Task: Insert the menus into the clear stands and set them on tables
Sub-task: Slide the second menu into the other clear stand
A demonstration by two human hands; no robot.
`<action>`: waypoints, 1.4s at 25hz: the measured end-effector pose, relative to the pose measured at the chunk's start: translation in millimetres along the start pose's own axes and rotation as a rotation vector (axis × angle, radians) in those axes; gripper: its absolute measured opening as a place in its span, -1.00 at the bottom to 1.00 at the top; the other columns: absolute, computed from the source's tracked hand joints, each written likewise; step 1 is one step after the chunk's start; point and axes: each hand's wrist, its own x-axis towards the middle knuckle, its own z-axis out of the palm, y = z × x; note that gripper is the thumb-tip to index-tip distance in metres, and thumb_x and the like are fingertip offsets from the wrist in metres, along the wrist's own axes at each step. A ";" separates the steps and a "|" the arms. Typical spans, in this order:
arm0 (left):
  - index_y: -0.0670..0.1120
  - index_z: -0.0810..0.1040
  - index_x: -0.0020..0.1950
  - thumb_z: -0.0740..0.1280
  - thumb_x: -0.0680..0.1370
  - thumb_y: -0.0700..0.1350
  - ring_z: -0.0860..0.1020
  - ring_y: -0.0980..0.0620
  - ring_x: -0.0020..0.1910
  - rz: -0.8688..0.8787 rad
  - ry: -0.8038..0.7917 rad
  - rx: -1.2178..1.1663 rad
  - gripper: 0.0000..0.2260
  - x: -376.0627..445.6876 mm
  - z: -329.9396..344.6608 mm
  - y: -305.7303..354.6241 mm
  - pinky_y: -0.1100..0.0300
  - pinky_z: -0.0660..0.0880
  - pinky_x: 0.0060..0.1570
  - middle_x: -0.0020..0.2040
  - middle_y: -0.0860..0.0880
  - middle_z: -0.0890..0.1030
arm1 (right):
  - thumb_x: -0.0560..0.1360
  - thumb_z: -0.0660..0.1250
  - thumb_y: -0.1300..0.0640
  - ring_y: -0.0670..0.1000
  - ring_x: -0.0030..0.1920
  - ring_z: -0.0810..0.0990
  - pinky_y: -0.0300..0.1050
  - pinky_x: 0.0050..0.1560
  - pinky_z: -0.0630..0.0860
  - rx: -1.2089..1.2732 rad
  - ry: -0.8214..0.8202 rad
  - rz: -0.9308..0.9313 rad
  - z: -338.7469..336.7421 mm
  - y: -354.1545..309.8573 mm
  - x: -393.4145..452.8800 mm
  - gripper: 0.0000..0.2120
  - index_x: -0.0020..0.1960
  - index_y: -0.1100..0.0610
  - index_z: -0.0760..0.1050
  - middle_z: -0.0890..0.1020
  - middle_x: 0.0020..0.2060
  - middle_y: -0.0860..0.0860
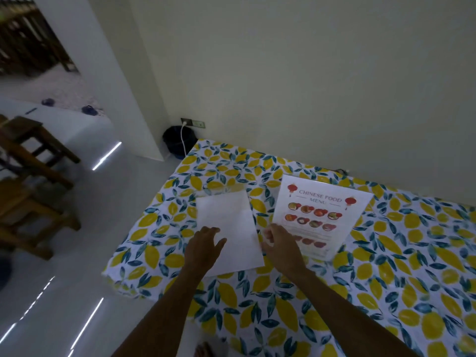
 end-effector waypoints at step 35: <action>-0.27 0.67 0.01 0.30 0.51 -0.31 0.65 -0.21 -0.01 0.331 -0.232 -0.316 -0.82 108.2 -61.6 -129.0 -0.04 0.60 -0.01 0.02 -0.27 0.68 | 0.47 0.34 0.38 0.17 -0.05 0.70 0.14 -0.05 0.66 0.574 0.140 0.504 51.7 -50.0 25.1 -0.67 0.16 0.12 0.64 0.72 0.00 0.14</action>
